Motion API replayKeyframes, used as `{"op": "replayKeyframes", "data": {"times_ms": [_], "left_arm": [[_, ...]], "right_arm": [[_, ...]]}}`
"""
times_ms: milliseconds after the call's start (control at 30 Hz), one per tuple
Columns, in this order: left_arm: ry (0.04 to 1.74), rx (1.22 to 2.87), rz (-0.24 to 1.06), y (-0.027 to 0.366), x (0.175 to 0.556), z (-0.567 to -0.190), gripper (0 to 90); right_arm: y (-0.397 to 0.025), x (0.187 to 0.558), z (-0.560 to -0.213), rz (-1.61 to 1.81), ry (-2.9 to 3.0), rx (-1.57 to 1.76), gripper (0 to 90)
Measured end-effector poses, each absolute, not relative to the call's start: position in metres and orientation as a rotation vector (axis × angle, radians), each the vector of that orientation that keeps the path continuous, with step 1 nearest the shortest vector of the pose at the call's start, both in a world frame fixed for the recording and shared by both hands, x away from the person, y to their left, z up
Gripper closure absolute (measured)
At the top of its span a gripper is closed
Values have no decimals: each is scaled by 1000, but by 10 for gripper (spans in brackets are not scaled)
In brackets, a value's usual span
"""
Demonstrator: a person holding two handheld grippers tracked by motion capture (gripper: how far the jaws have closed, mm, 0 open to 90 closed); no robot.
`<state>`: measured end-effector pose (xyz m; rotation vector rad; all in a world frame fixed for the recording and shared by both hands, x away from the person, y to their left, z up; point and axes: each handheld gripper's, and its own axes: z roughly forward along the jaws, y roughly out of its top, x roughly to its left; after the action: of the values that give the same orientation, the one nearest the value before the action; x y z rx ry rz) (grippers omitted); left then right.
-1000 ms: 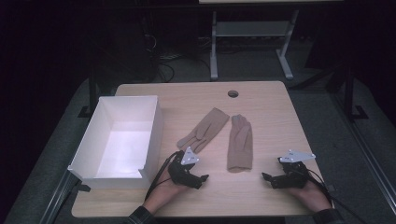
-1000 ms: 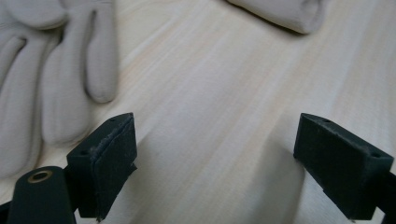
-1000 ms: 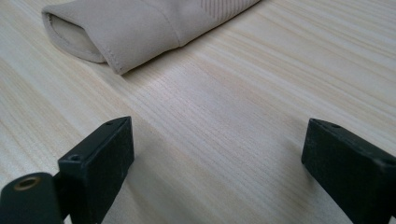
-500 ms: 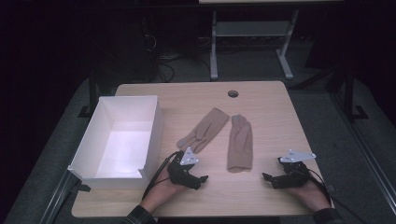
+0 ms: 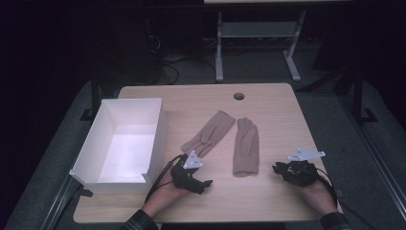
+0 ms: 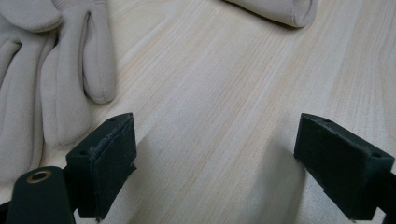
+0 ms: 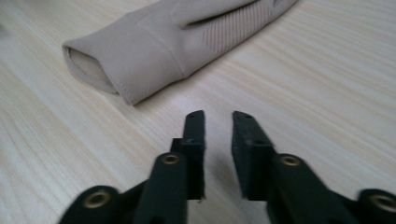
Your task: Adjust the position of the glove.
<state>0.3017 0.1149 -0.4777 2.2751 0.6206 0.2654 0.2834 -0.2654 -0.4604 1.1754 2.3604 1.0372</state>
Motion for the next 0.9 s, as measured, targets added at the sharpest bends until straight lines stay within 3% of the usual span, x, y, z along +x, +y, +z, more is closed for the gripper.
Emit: {"op": "replayKeyframes", "data": {"times_ms": [33, 133, 900], "left_arm": [[619, 2276, 267, 115, 302, -478, 124], [617, 2278, 269, 115, 302, -477, 124], [628, 2270, 265, 115, 301, -478, 124]], "right_arm": [[-263, 286, -459, 1037, 2361, 1166, 857], [-262, 288, -458, 1052, 2364, 1161, 896], [-244, 307, -446, 1189, 2437, 1069, 900]]}}
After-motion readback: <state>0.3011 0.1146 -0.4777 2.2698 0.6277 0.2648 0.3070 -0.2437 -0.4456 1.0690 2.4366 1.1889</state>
